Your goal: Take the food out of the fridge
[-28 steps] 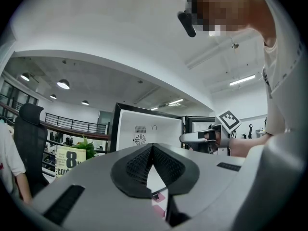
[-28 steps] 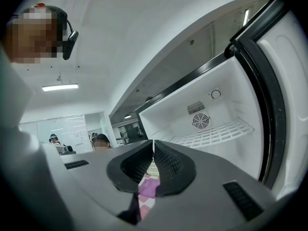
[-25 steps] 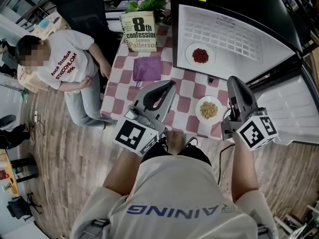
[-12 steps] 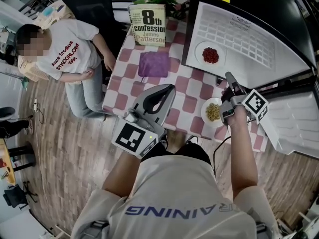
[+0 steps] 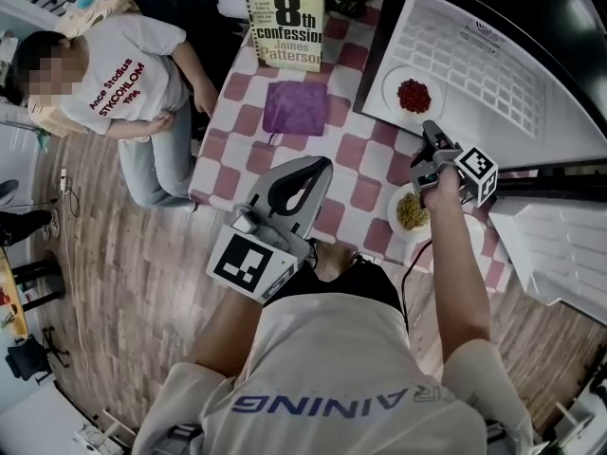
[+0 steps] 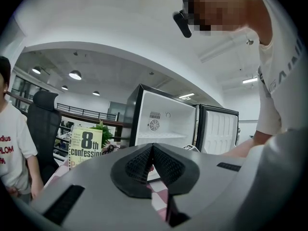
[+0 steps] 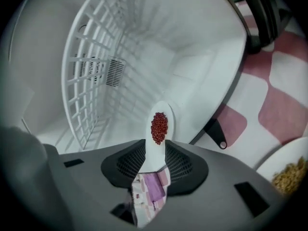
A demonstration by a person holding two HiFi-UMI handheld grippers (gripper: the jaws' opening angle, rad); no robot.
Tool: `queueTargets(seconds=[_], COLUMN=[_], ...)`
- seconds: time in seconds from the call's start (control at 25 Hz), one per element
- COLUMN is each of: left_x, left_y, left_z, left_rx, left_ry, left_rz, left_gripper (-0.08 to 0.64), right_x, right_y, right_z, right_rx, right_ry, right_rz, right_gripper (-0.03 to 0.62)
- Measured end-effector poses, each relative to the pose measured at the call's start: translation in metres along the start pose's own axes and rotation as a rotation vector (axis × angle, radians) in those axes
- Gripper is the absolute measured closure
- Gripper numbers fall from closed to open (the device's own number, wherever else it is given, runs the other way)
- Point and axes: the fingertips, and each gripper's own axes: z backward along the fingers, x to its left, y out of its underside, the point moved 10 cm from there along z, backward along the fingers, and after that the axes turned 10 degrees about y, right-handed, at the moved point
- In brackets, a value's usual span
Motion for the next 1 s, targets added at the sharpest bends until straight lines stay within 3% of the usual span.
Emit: queueTargets(seconds=[0.12,0.64,0.76,0.8,1.0], left_x=[0.003,0.006,0.008,0.009,0.011], left_y=[0.008,0.014,0.017,0.018,0.018], left_z=[0.000,0.007,0.009,0.009,0.009], left_rx=[0.012,0.040,0.041,0.042,0.041], left_ry=[-0.011,-0.013,-0.016,-0.016,-0.011], left_rz=[0.016,0.071,0.076,0.075,0.076], left_gripper=[0.554,0.554,0.554,0.554,0.554], right_x=[-0.014,-0.015,-0.017,-0.018,-0.015], right_y=[0.003,-0.009,-0.008,-0.007,-0.004], right_z=[-0.020,-0.043,-0.044,-0.043,-0.038], right_rx=[0.019,-0.030,-0.031,-0.034,-0.061], right_ry=[0.002,0.002,0.033,0.031,-0.076], right_rz=[-0.079,-0.185,-0.196,-0.199,-0.194], right_gripper=[0.474,0.477,0.558,0.558,0.566])
